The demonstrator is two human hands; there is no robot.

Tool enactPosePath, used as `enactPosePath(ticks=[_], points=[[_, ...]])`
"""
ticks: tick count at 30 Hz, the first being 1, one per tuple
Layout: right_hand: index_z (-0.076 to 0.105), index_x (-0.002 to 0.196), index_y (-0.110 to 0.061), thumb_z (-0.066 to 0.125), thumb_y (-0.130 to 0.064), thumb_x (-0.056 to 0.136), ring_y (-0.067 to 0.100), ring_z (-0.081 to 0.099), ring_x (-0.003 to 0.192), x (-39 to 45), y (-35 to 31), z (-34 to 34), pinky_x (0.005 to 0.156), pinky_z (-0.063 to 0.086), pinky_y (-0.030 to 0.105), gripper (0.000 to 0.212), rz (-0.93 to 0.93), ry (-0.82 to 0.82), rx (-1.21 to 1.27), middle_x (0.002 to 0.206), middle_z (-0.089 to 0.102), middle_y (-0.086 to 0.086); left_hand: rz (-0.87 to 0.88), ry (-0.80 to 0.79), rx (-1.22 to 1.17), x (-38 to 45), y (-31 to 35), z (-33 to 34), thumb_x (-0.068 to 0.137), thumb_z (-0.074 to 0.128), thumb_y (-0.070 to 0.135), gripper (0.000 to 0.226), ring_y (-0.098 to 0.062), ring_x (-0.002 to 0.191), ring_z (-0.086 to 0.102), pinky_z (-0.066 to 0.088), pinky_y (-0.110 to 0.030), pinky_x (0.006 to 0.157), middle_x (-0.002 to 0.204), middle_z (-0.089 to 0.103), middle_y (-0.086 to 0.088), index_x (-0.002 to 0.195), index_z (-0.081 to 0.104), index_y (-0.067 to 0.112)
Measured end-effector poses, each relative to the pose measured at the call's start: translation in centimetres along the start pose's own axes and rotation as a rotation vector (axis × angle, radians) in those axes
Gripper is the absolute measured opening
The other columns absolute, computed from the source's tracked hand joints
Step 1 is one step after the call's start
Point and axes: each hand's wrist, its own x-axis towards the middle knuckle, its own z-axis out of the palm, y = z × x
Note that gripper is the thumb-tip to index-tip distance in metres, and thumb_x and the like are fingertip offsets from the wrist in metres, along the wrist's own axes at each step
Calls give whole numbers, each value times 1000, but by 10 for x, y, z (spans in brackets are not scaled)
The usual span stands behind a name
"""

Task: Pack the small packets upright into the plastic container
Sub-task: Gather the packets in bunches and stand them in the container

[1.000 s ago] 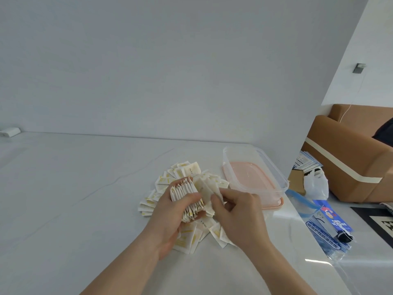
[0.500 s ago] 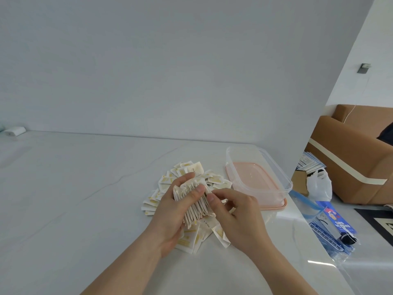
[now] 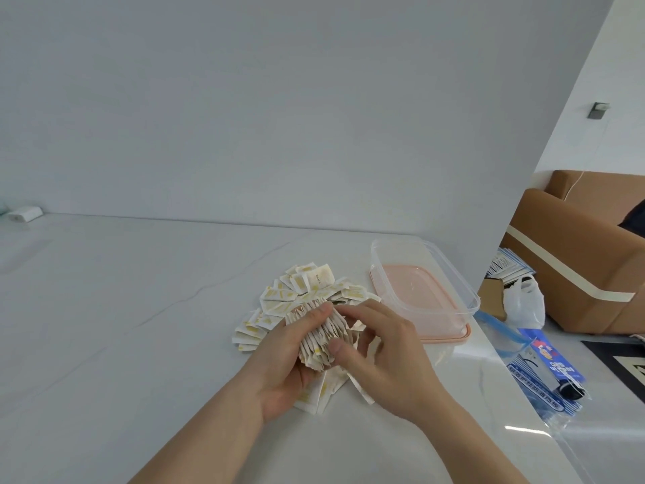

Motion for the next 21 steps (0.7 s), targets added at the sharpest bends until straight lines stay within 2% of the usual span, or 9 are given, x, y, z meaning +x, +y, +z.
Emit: enactPosePath(ticks=[3,8,11,13,15,18,21], points=[[64,131,-48,77,-42,82,16,63,74,2,6,-3,71,54,30,52,-64,-75,-83,103,61,-13,3,5,21,0,2,-2,91,71,29,43,-26,90,75,59,-29,63,117,73,-23,124,71,1],[63,120,-62,80,-43,84,14,63,73,5,19,-11,72,53,33,44,-91,-114,-42,100,64,-14,17,38,80,3,-3,-5,83,78,28,44,-36,104,72,61,-37,73,121,72,-23,122,71,7],[60,125,-54,73,-56,80,12,58,68,6,21,-6,66,53,37,47,-100,-74,-116,95,61,-15,26,31,80,3,-3,-6,78,81,27,44,-32,94,72,59,-35,66,114,74,-22,118,73,11],[64,123,-45,70,-58,79,11,55,64,5,24,-3,61,52,39,47,-116,-33,-162,90,60,-15,27,21,62,2,-2,-4,78,79,25,40,-27,80,72,57,-32,60,105,76,-18,115,74,12],[68,121,-42,70,-60,78,9,51,61,6,24,-3,58,51,38,47,-127,-12,-186,88,59,-16,43,6,61,1,-3,-3,81,78,25,38,-25,75,72,56,-31,58,103,75,-18,116,72,10],[63,128,-49,70,-70,75,3,52,64,8,19,-13,60,50,30,58,-121,-100,-250,92,59,-20,81,38,94,4,-6,-3,83,77,24,39,-28,86,75,59,-33,63,109,76,-19,117,72,5],[70,120,-47,74,-76,69,-3,57,74,9,15,-39,67,45,22,59,61,-221,-291,92,65,-22,116,93,74,7,-4,-6,80,77,21,44,-37,101,73,63,-39,76,114,74,-25,118,71,0]])
